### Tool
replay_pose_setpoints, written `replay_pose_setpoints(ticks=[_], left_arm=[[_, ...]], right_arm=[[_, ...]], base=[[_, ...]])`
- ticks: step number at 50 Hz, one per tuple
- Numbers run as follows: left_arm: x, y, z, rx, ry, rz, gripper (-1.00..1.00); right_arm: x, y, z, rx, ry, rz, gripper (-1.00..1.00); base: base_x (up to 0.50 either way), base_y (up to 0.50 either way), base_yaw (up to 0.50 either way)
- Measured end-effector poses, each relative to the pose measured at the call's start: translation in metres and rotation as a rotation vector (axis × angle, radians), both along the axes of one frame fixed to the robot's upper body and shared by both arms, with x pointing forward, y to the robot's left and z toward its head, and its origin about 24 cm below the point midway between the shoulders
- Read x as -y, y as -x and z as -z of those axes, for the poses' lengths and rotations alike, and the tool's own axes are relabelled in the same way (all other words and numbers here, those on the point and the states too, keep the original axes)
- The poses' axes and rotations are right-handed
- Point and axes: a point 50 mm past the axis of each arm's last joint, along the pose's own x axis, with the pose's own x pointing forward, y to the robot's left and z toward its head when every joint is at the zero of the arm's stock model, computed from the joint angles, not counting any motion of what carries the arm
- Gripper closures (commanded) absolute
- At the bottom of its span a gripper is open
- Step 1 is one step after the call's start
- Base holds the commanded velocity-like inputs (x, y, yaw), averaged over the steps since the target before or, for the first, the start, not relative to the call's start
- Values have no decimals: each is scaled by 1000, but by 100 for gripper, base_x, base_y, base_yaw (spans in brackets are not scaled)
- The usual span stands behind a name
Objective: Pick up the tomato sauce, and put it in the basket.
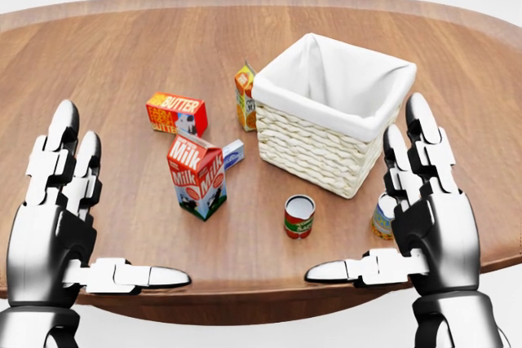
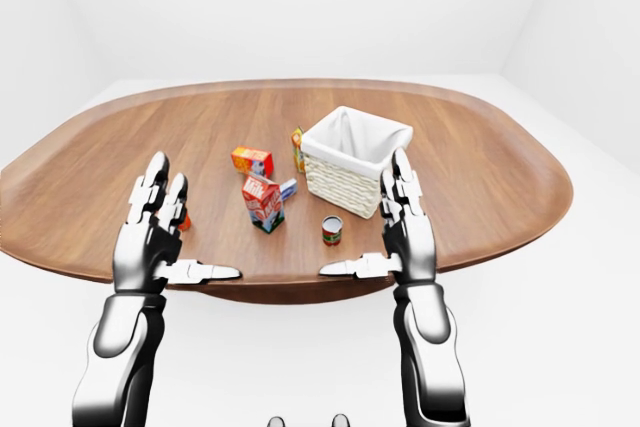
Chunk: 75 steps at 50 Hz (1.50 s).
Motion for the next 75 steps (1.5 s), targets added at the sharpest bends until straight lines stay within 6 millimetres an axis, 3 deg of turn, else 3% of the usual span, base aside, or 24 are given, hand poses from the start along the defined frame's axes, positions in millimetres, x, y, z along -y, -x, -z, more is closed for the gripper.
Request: replay_pose_setpoints(ticks=[10,34,68,75], left_arm=[[1,0,-4,17,-3,3,-100],[0,2,-6,25,-4,3,-100],[2,2,-5,21,0,7,-100],[1,2,-4,18,-1,6,-100]], right_arm=[[-3,3,-3,12,16,-19,-100],[-4,5,-3,17,15,-37,-100],[-1,0,-2,9,21,11,-100],[-1,2,-3,13,12,-3,-100]], base=[[25,0,0],[0,-50,0],[0,-9,0],[48,0,0]])
